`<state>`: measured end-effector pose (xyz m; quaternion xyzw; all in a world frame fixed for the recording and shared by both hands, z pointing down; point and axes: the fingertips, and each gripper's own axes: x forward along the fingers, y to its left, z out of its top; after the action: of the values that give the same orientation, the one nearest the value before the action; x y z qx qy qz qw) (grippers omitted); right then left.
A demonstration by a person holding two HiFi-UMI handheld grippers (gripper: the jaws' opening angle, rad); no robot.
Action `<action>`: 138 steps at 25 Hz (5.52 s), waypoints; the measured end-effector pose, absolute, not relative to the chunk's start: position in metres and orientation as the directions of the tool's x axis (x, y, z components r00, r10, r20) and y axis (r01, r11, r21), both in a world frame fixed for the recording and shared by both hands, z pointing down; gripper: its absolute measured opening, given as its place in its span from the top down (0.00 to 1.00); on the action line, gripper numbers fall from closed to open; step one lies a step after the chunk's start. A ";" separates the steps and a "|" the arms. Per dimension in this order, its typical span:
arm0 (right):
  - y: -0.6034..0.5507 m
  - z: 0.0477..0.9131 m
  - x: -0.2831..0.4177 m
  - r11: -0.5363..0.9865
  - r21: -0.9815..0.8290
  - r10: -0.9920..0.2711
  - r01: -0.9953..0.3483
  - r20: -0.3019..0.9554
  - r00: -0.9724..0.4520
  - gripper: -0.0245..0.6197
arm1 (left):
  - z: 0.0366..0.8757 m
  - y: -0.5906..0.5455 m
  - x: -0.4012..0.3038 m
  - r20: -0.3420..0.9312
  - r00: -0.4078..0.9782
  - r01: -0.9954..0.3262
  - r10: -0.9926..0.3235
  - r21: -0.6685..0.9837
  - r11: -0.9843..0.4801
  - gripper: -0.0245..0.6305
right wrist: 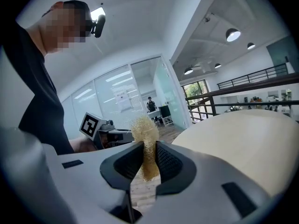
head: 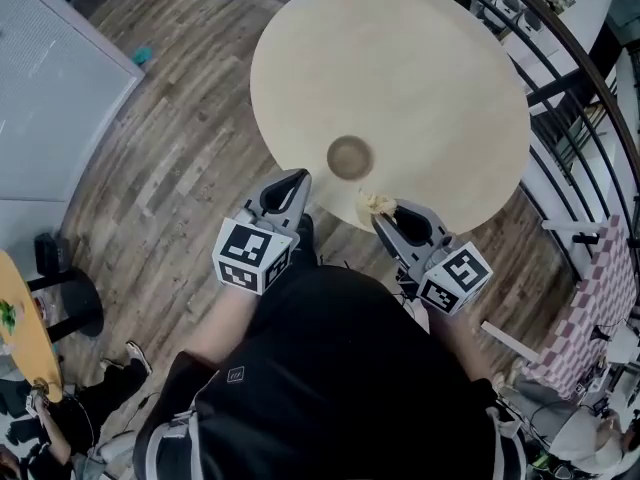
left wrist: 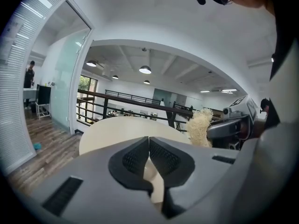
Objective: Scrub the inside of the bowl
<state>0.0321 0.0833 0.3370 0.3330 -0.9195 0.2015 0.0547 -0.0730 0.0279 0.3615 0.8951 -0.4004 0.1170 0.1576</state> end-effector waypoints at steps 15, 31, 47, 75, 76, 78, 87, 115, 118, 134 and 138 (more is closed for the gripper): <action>0.011 0.391 0.023 0.623 -0.326 -0.597 -0.711 0.390 -0.702 0.85 | 0.417 -0.057 -0.067 0.436 0.738 -0.647 -0.514 0.245 -0.722 0.95; -0.016 0.517 0.037 0.709 -0.227 -0.413 -0.667 0.632 -0.655 0.85 | 0.519 -0.062 -0.033 0.627 0.696 -0.625 -0.350 0.289 -0.725 0.95; -0.019 0.583 0.021 0.909 -0.024 -0.208 -0.417 0.839 -0.502 0.85 | 0.591 -0.075 -0.016 0.748 0.640 -0.571 -0.177 0.308 -0.761 0.88; -0.053 0.629 0.002 0.948 0.053 -0.170 -0.314 0.918 -0.358 0.85 | 0.612 -0.065 -0.025 0.758 0.645 -0.593 -0.096 0.417 -0.689 0.91; -0.058 0.629 0.001 0.939 0.050 -0.180 -0.340 0.914 -0.363 0.85 | 0.612 -0.065 -0.028 0.751 0.653 -0.600 -0.100 0.431 -0.674 0.91; -0.071 0.629 -0.001 0.921 0.050 -0.205 -0.386 0.906 -0.371 0.85 | 0.612 -0.066 -0.033 0.740 0.661 -0.622 -0.126 0.446 -0.643 0.89; -0.095 0.588 0.007 0.813 -0.112 -0.251 -0.571 0.817 -0.518 0.85 | 0.610 -0.084 -0.044 0.748 0.588 -0.773 -0.309 0.407 -0.486 0.89; -0.103 0.611 -0.010 0.944 0.222 -0.300 -0.246 0.887 -0.351 0.85 | 0.606 -0.037 -0.021 0.672 0.705 -0.702 -0.226 0.616 -0.358 0.95; -0.102 0.608 -0.014 0.949 0.195 -0.277 -0.247 0.891 -0.359 0.85 | 0.606 -0.039 -0.021 0.670 0.697 -0.714 -0.255 0.616 -0.333 0.95; -0.085 0.564 0.006 0.944 0.187 -0.299 -0.271 0.831 -0.469 0.85 | 0.571 -0.136 -0.040 0.776 0.575 -0.636 -0.260 0.223 -0.739 0.79; -0.076 0.555 0.008 0.948 0.180 -0.292 -0.263 0.822 -0.489 0.85 | 0.585 -0.146 -0.023 0.803 0.567 -0.546 -0.185 0.197 -0.814 0.79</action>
<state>0.0076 -0.0756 0.5553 0.1609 -0.8628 -0.0150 0.4790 -0.0227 -0.1461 0.5853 0.8578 -0.2130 0.4139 0.2179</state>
